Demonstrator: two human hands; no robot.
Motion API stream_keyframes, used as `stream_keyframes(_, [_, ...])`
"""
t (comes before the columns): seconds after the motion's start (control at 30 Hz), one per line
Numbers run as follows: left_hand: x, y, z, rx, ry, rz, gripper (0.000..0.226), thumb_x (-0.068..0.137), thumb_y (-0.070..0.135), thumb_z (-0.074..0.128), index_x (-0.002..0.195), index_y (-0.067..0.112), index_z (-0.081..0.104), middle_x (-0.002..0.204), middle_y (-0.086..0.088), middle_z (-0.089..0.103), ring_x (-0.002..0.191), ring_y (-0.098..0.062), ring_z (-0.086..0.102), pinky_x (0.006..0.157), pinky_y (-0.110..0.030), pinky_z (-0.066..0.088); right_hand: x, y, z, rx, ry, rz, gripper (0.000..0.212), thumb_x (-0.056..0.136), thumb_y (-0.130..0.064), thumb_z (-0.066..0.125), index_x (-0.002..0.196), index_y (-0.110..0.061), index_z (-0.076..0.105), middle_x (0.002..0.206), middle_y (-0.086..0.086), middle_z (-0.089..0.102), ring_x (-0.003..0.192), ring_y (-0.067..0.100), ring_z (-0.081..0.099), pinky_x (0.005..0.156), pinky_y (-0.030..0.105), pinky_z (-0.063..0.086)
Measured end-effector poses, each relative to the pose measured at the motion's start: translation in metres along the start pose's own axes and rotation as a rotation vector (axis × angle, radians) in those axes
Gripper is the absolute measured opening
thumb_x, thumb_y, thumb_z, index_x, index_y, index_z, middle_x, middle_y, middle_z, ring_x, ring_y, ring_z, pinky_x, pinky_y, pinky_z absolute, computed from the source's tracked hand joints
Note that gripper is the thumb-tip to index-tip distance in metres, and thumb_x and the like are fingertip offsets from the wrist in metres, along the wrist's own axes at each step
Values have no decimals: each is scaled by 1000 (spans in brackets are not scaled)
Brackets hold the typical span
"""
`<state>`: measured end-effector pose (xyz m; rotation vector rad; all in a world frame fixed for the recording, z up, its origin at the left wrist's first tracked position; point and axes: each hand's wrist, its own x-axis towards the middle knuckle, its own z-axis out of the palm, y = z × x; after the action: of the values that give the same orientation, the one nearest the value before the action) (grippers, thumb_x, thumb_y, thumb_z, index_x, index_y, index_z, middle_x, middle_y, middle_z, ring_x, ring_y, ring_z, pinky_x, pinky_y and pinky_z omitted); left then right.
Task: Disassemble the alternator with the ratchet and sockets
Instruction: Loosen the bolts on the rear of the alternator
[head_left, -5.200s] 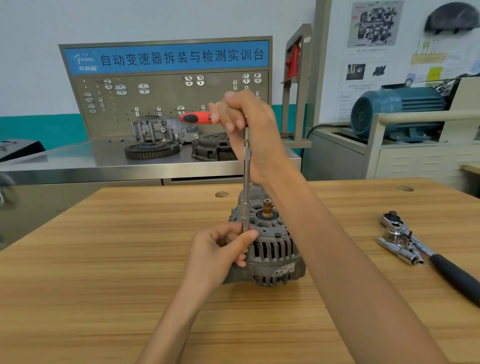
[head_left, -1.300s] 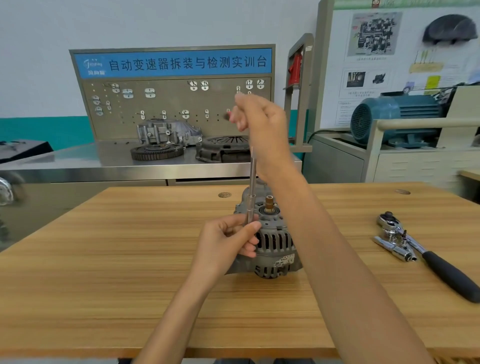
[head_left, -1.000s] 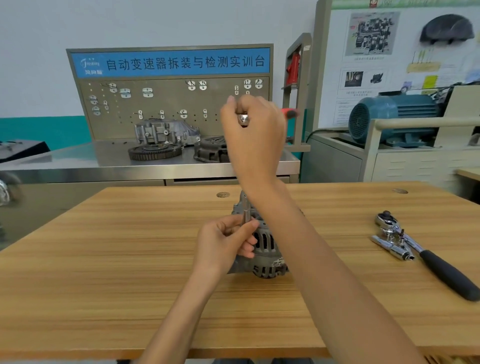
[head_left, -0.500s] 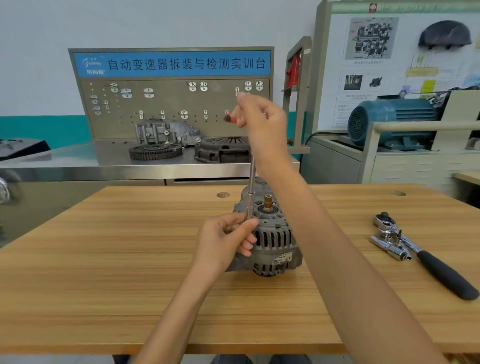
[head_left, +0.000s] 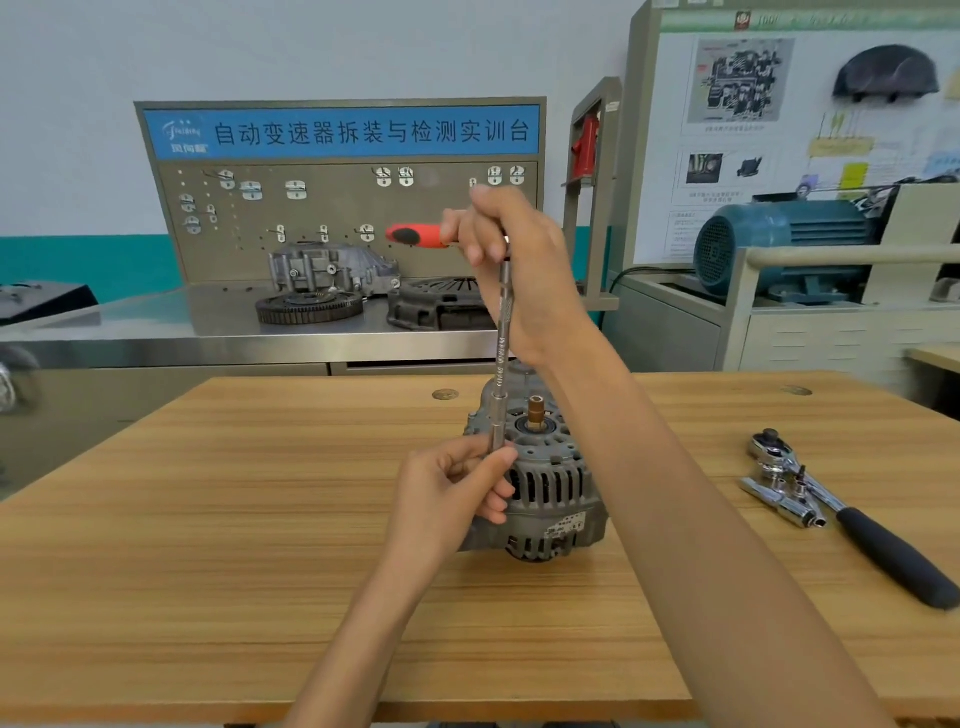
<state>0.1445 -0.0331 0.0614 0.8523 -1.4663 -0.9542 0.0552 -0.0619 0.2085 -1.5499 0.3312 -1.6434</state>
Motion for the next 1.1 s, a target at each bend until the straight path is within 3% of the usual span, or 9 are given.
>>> stream_keyframes(0.13, [0,-3,3,-15,29,-6,6,85,13,65,84,16,71,52,0,63,42,-7,55,44,-17,48,-7,10,9,-499,316,-263,46,94,-10,50,51,-18,38,50,-6,37,56,10,40,61,27,38])
stream_keyframes(0.23, [1,-4,3,-24,42,-12,8,86,10,65,86,15,71,51,1,62,42,-8,55,44,-19,48,-13,17,14,-996,578,-567,39,90,-15,55,54,-18,39,52,-8,39,57,13,37,76,29,34])
stream_keyframes(0.3, [0,-4,3,-24,36,-10,9,86,10,65,90,15,71,52,0,63,43,-8,56,46,-19,49,-14,14,14,-922,527,-588,41,89,-13,54,52,-18,37,49,-11,35,55,11,35,76,30,35])
stream_keyframes(0.43, [-2,-2,2,-48,12,-22,13,84,14,66,95,20,71,57,-2,65,49,-9,59,49,-19,52,-9,0,8,-491,163,-255,46,93,-6,50,50,-14,36,48,-7,32,50,7,32,58,10,35])
stream_keyframes(0.57, [-2,-1,2,-78,33,-38,10,86,11,64,92,13,72,55,-2,65,46,-8,59,47,-17,50,-5,3,8,-258,102,-114,47,96,-6,46,49,-10,42,56,6,41,65,13,47,75,11,44])
stream_keyframes(0.67, [-2,0,4,-87,52,-50,9,86,10,64,86,15,71,52,0,63,44,-7,57,46,-17,49,-7,11,12,-476,237,-318,43,94,-6,50,52,-13,41,50,-1,35,54,8,35,60,16,36])
stream_keyframes(0.83, [-2,1,4,-84,42,-52,9,87,9,63,85,14,70,51,0,62,42,-6,56,45,-16,49,-10,20,16,-1037,515,-580,35,90,-15,56,57,-16,46,54,-6,45,59,13,40,79,27,33])
stream_keyframes(0.97, [-3,3,3,-79,34,-46,9,87,9,64,86,15,71,54,-1,64,44,-7,58,46,-16,49,-3,4,4,-636,212,-237,49,92,-10,52,48,-18,34,45,-12,29,50,8,34,70,22,43])
stream_keyframes(1.1, [-4,2,2,-82,20,-49,14,88,9,63,92,20,71,56,-1,65,47,-7,59,48,-17,52,3,-1,-3,-177,97,5,50,95,-8,45,46,-12,39,46,-4,43,65,12,54,95,28,42])
